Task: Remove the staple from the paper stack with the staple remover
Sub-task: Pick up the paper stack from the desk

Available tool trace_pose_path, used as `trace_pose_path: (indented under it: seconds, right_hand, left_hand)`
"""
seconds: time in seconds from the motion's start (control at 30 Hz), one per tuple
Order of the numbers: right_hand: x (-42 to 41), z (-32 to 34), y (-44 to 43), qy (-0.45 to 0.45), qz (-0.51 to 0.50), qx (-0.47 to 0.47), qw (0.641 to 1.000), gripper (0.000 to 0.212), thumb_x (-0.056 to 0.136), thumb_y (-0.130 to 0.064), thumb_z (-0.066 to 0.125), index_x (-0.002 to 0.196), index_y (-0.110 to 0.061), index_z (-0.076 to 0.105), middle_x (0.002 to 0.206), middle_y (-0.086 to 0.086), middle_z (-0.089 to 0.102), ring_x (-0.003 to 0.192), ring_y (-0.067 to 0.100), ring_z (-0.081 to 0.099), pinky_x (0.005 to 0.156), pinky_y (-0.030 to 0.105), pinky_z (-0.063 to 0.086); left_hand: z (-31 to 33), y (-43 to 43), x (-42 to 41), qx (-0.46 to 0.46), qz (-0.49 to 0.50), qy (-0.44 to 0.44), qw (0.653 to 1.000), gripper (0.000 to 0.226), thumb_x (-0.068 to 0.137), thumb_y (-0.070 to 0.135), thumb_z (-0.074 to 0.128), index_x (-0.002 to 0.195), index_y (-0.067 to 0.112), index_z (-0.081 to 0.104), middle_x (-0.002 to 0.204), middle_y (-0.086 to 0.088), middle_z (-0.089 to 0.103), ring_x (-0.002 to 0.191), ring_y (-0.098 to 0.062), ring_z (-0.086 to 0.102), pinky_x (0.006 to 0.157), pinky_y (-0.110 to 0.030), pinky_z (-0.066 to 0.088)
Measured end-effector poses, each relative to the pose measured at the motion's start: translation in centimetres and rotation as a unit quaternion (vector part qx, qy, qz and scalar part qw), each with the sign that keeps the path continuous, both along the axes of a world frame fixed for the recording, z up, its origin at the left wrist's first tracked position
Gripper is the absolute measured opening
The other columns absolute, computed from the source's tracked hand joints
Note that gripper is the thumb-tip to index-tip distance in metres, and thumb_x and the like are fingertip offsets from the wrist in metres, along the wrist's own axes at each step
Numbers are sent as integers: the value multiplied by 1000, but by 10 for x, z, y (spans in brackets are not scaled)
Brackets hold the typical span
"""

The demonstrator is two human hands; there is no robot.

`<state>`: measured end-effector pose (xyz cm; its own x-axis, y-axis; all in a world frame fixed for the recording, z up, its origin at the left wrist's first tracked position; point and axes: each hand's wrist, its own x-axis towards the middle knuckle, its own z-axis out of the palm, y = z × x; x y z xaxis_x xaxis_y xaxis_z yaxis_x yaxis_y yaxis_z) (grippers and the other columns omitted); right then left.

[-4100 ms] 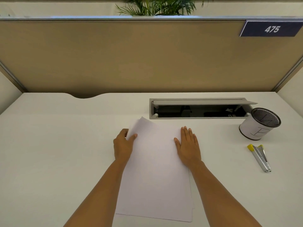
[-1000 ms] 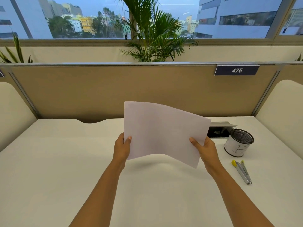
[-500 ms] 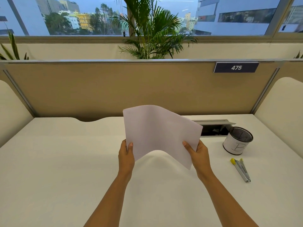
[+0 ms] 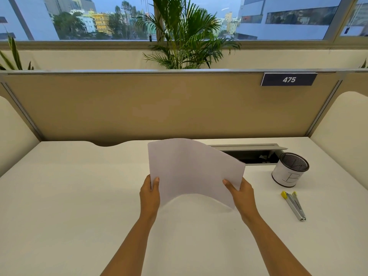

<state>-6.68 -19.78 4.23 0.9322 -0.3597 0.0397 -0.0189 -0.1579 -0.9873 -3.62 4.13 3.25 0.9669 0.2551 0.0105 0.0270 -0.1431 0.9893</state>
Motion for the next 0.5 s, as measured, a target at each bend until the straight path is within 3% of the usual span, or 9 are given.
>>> trace_pose_path:
  seconds: [0.13, 0.33, 0.5]
  right_hand:
    - [-1, -7, 0, 20, 8, 12, 1000, 40, 88, -22, 59, 125, -10, 51, 106, 5, 59, 96, 22, 55, 80, 31, 46]
    - [3, -4, -9, 25, 12, 21, 999, 33, 87, -23, 60, 119, -13, 54, 107, 7, 62, 97, 26, 59, 72, 26, 48]
    - [13, 18, -25, 11, -10, 39, 999, 40, 82, -23, 68, 119, -14, 56, 110, 6, 65, 98, 26, 63, 84, 40, 54]
  left_hand:
    - [-7, 2, -2, 12, -14, 23, 1000, 36, 98, 28, 37, 130, 15, 46, 118, -4, 57, 108, -26, 55, 92, -40, 49]
    - [2, 5, 4, 34, -12, 17, 999, 32, 99, 23, 36, 126, 11, 49, 110, -4, 58, 99, -24, 56, 85, -34, 48]
    - [22, 10, 16, 10, -8, 10, 1000, 26, 98, 23, 38, 119, 15, 52, 110, -5, 58, 101, -27, 57, 84, -36, 47]
